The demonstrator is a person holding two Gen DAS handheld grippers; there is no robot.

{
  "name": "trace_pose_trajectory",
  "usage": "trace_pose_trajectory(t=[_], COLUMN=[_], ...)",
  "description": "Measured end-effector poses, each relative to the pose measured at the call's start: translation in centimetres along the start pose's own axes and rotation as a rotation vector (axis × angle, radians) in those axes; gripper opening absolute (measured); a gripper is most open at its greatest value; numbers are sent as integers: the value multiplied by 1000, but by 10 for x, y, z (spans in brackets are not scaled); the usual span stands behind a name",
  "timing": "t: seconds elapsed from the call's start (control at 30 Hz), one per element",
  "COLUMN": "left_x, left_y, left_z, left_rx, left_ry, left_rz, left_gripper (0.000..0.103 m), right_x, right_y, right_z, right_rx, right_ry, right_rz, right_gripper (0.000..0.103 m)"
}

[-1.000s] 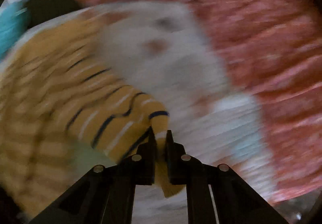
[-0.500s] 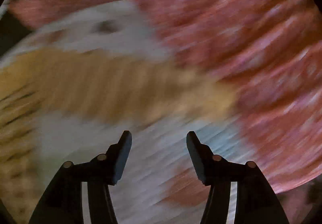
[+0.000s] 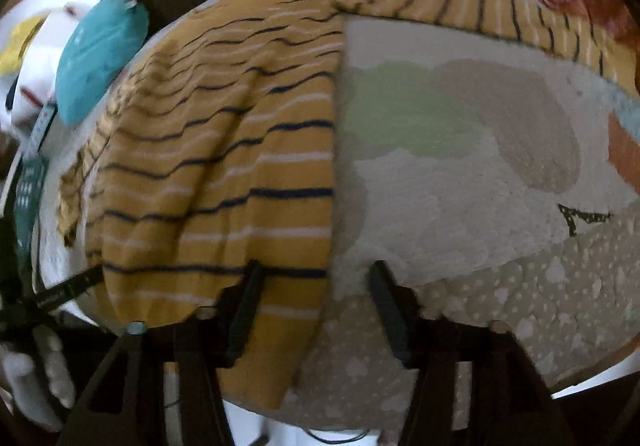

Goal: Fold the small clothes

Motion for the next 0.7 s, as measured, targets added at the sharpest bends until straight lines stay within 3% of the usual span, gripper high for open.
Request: trace_pose_trajectory(t=[0.07, 0.2, 0.37, 0.5, 0.63, 0.7], left_x=[-6, -20, -32, -26, -23, -22], left_y=[5, 28, 54, 75, 76, 70], left_z=[-11, -37, -50, -37, -56, -78], left_rx=[1, 8, -27, -105, -39, 28], left_ry=[34, 43, 29, 84, 94, 67], left_rz=[-81, -162, -200, -224, -189, -146], left_gripper=[12, 12, 14, 14, 17, 33], right_x=[-3, 2, 13, 24, 34, 43], right_y=[6, 10, 32, 44, 42, 26], right_z=[2, -15, -29, -18, -25, -42], right_rx=[-54, -51, -81, -126, -154, -103], right_ry=[-64, -104, -79, -45, -111, -160], right_rz=[25, 83, 70, 103, 168, 203], right_gripper=[8, 7, 7, 8, 8, 11])
Point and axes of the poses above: each gripper's, at about its wrist camera, not at the fingertips, and z roughly the way its jaws point, x to its right, y to its underside, the point moved 9 cm from there along z, roughly the way its jaws point, and after that the axes turned 11 degrees about z, right-handed, at the moved point
